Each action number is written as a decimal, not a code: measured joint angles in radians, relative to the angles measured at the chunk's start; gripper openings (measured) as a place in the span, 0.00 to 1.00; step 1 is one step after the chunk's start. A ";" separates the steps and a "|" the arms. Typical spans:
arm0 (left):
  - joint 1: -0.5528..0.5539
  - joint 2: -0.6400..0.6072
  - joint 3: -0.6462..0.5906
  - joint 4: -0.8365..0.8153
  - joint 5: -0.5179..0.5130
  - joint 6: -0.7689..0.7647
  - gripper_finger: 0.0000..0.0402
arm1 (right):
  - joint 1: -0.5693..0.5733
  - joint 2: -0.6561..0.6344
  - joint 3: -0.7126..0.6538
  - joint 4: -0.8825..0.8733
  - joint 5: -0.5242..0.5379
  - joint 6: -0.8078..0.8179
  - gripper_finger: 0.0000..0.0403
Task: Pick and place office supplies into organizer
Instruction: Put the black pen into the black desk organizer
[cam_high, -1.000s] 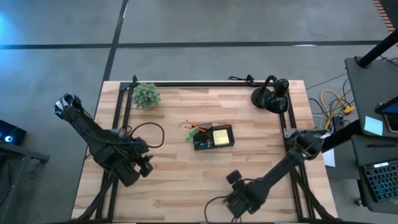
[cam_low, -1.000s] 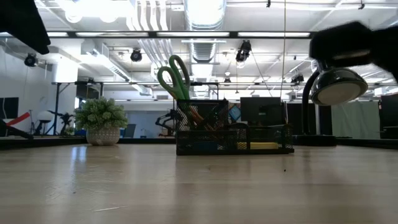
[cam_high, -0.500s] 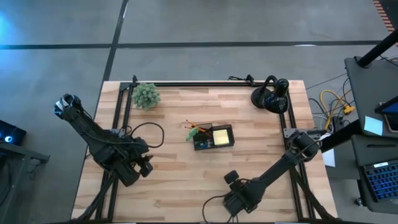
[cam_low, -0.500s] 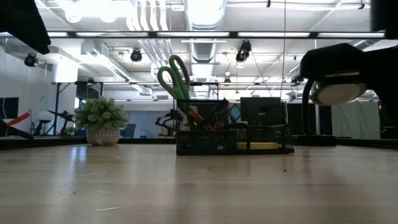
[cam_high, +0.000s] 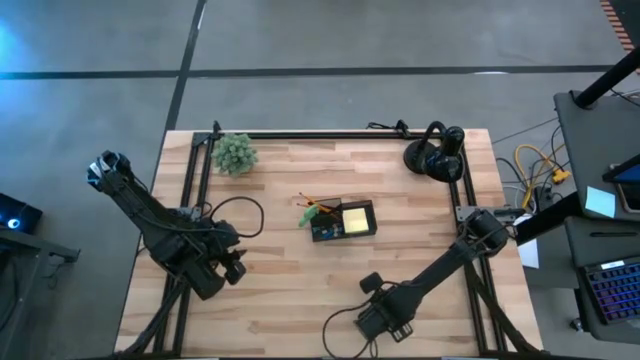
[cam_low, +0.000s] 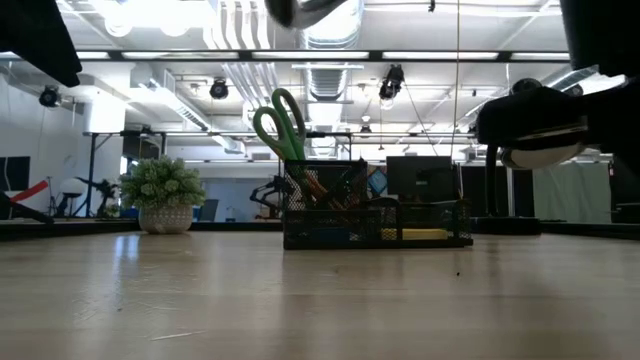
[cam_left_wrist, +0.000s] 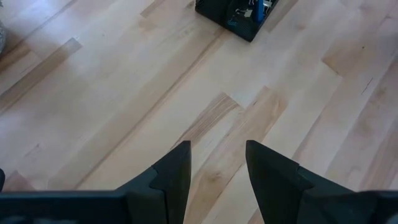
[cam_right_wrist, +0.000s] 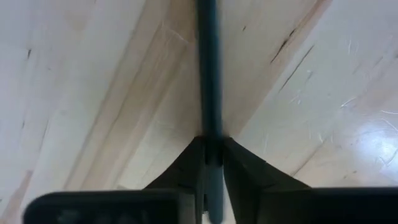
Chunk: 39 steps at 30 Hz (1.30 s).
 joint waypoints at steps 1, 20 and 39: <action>0.000 0.000 0.000 0.000 0.000 0.000 0.35 | -0.002 0.000 0.000 0.000 0.000 0.000 0.09; 0.000 0.000 0.000 0.000 0.001 0.001 0.35 | 0.060 -0.046 0.137 -0.447 0.432 -0.044 0.04; 0.000 -0.014 0.035 0.054 0.000 -0.032 0.35 | -0.234 -0.063 0.255 -0.642 1.001 -0.476 0.05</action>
